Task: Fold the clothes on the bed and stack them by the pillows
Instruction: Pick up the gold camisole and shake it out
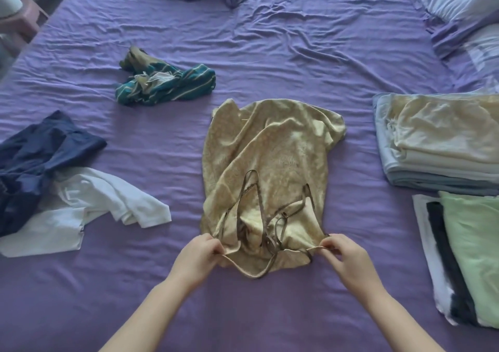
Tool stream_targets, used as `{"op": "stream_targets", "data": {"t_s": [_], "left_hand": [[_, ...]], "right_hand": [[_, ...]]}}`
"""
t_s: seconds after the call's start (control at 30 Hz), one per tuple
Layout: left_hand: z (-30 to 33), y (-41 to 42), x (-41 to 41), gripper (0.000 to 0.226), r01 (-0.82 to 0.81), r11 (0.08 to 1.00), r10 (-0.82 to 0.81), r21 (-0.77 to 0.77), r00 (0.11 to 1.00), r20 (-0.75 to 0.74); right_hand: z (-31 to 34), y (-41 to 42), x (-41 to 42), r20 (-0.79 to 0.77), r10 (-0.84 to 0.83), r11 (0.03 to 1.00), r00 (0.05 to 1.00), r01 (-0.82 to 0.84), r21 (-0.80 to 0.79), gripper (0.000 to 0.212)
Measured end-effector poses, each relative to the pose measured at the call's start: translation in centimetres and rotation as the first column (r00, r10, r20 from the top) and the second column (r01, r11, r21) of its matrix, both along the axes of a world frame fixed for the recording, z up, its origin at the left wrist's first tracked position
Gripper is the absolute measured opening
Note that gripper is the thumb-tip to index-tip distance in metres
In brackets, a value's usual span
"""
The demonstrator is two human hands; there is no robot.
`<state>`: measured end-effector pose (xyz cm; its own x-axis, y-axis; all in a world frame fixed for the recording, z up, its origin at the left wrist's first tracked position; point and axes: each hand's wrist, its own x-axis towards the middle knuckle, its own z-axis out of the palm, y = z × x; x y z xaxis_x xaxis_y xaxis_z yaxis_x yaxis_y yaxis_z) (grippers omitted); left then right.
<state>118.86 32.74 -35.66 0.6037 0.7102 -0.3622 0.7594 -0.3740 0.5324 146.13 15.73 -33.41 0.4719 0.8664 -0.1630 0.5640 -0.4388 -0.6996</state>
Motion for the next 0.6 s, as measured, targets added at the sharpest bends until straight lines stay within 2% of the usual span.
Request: {"op": "stream_targets", "data": {"t_s": [0.1,0.23,0.3,0.4,0.5,0.6], "left_hand": [[4.5,1.0,0.5,0.014,-0.123,0.991,0.133,-0.056,0.960,0.247],[11.7,3.2,0.7,0.025,-0.128,0.989,0.148,-0.077,0.912,0.382],[14.5,3.7,0.4,0.028,-0.090,0.991,0.121,-0.097,0.916,0.382],[17.0,3.3,-0.5,0.027,-0.004,0.977,0.073,-0.211,0.945,0.320],[18.0,1.9,-1.9,0.022,0.080,0.937,0.011,-0.339,0.965,0.260],[17.7,0.1,-3.4,0.019,0.163,0.912,-0.071,-0.376,0.966,0.247]], "right_hand": [[2.7,-0.1,0.3,0.027,-0.011,1.000,1.000,0.011,0.023,0.011],[8.3,0.1,1.2,0.032,-0.023,0.995,0.999,0.020,0.098,0.013],[11.1,-0.1,1.7,0.031,0.008,0.994,0.999,-0.012,0.110,0.016],[14.5,-1.0,1.4,-0.019,0.138,0.989,0.990,-0.136,0.054,0.032],[16.4,-2.5,0.0,-0.102,0.173,0.985,0.980,-0.172,0.013,0.040],[16.6,-4.4,-1.8,-0.159,0.196,0.979,0.968,-0.203,-0.030,0.042]]}}
